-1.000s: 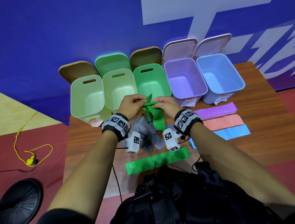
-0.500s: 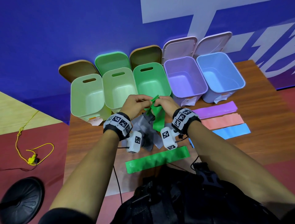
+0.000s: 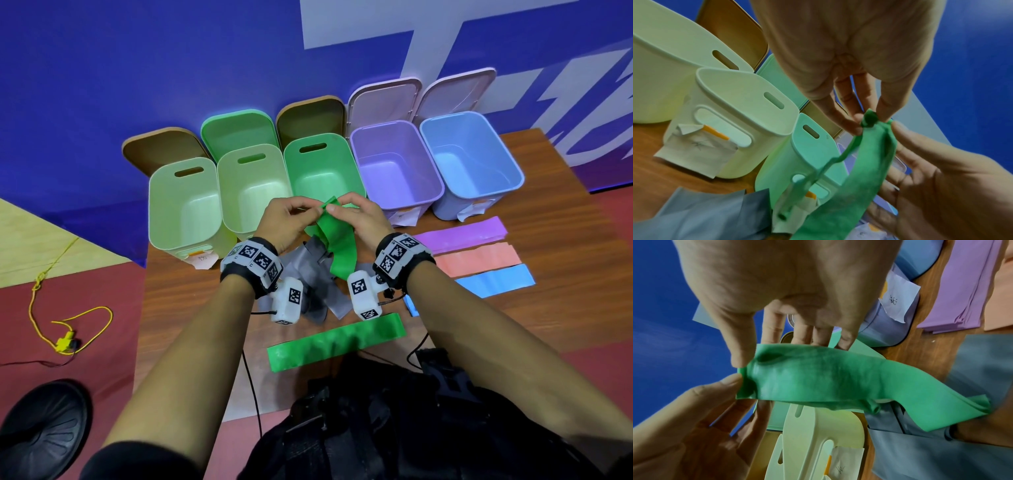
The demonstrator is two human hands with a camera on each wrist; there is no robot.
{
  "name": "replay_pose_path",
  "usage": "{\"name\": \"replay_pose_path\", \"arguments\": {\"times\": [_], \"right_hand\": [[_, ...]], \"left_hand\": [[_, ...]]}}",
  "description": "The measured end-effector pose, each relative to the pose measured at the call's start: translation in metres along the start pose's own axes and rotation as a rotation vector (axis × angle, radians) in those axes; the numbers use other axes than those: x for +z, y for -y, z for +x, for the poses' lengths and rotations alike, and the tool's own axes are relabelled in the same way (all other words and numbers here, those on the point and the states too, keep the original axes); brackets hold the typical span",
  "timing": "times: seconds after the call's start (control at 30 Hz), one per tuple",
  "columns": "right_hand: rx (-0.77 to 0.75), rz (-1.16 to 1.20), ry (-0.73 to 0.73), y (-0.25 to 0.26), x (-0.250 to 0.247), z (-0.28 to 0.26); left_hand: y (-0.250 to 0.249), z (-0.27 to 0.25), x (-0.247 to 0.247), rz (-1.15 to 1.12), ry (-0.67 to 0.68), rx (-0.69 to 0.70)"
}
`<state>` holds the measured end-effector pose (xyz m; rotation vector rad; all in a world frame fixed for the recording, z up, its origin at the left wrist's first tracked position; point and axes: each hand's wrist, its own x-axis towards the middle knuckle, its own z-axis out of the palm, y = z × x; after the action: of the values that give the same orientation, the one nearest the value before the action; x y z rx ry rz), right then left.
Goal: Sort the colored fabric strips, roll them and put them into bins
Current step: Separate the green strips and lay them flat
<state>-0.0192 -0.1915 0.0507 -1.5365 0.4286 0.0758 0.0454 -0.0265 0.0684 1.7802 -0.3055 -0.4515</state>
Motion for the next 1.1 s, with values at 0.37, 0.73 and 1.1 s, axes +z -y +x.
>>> {"name": "replay_pose_path", "arguments": {"times": [0.37,0.73,1.1], "right_hand": [[-0.075,-0.015,-0.054,0.004,-0.002,0.004],[-0.078,0.056,-0.047,0.007,-0.006,0.008],[-0.070,0.141,0.015,0.017,-0.005,0.003]], "left_hand": [[-0.001,0.006,-0.004,0.008,-0.005,0.059],[-0.002,0.007,-0.003,-0.023,-0.003,0.076],[-0.010,0.006,0.002,-0.089,-0.003,0.057]]}}
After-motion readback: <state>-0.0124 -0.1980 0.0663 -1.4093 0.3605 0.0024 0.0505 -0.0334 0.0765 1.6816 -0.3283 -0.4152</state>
